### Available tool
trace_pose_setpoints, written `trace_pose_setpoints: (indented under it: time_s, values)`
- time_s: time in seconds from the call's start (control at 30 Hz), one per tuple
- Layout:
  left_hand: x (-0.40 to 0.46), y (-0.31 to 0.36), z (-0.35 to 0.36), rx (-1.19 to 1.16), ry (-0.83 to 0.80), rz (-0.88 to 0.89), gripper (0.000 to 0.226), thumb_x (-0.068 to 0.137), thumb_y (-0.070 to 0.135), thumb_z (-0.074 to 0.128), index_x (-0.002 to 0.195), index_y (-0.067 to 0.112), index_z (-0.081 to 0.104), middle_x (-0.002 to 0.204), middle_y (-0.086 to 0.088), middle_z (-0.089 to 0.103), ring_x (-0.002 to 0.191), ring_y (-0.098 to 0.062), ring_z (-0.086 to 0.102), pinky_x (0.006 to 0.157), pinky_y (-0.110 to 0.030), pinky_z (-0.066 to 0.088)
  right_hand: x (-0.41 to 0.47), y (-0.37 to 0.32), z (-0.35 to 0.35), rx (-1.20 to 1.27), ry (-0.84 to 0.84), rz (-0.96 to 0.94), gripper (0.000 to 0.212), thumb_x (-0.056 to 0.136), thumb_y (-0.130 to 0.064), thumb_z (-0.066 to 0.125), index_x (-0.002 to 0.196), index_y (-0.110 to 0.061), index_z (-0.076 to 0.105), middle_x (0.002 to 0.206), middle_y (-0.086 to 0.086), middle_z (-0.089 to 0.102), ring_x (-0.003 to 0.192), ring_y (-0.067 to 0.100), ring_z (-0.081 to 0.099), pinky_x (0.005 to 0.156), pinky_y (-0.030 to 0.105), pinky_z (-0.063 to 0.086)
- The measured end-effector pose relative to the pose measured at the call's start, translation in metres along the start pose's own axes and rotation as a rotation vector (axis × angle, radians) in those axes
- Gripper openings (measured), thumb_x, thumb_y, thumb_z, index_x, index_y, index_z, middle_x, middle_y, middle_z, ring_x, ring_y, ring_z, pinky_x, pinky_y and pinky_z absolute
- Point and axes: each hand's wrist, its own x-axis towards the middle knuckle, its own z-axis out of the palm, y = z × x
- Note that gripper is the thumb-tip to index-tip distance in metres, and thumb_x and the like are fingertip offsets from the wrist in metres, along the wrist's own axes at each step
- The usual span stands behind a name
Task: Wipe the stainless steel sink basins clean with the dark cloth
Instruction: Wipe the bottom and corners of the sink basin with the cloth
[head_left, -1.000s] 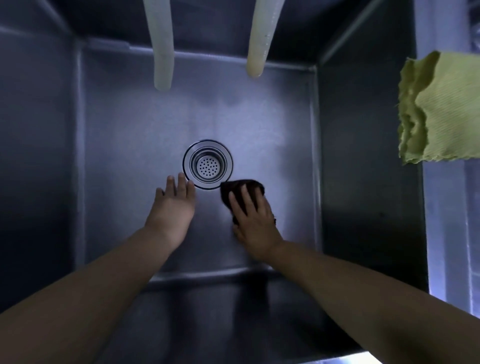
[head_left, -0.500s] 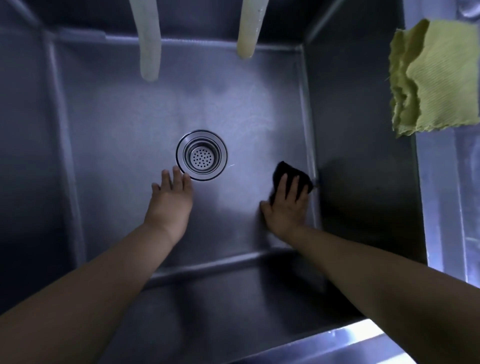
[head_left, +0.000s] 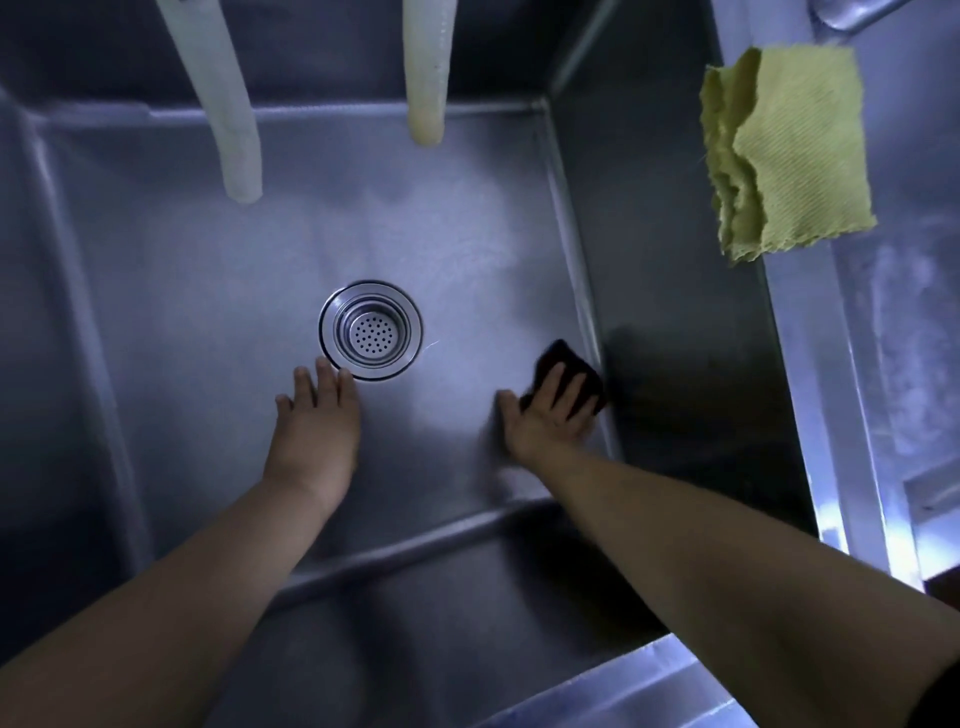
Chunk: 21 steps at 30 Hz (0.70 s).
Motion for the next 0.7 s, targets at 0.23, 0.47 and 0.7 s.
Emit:
trace_pose_setpoints:
  time_s: [0.23,0.47,0.7]
  values:
    - [0.002,0.001,0.001,0.010,0.002,0.006,0.080,0.093,0.029,0.051,0.146,-0.001,-0.001,0.154,-0.028,0.000,0.140,-0.044,0.013,0.109,-0.048,0.027,-0.013,-0.005,0.025,0.029,0.100,0.110,0.095,0.086,-0.068,0.034,0.148,-0.017,-0.017,0.156,0.015,-0.018,0.140,0.041,-0.018,0.112,0.051,-0.010]
    - [0.004,0.000,0.001,0.056,0.006,0.013,0.092,0.088,0.041,0.056,0.146,-0.002,-0.002,0.153,-0.028,0.002,0.140,-0.043,0.015,0.108,-0.048,0.029,-0.052,-0.010,0.055,-0.278,-0.056,-0.464,0.102,0.082,-0.073,0.034,0.135,-0.023,-0.037,0.149,0.013,-0.033,0.135,0.043,-0.029,0.094,0.044,-0.038]
    - [0.007,-0.001,0.005,0.027,0.029,0.021,0.091,0.087,0.038,0.058,0.146,-0.002,0.000,0.153,-0.030,0.003,0.139,-0.045,0.015,0.108,-0.050,0.029,-0.005,0.011,0.003,-0.559,-0.029,-0.781,0.087,0.089,-0.058,0.043,0.139,-0.029,-0.021,0.155,0.010,-0.019,0.141,0.040,-0.018,0.104,0.045,-0.030]
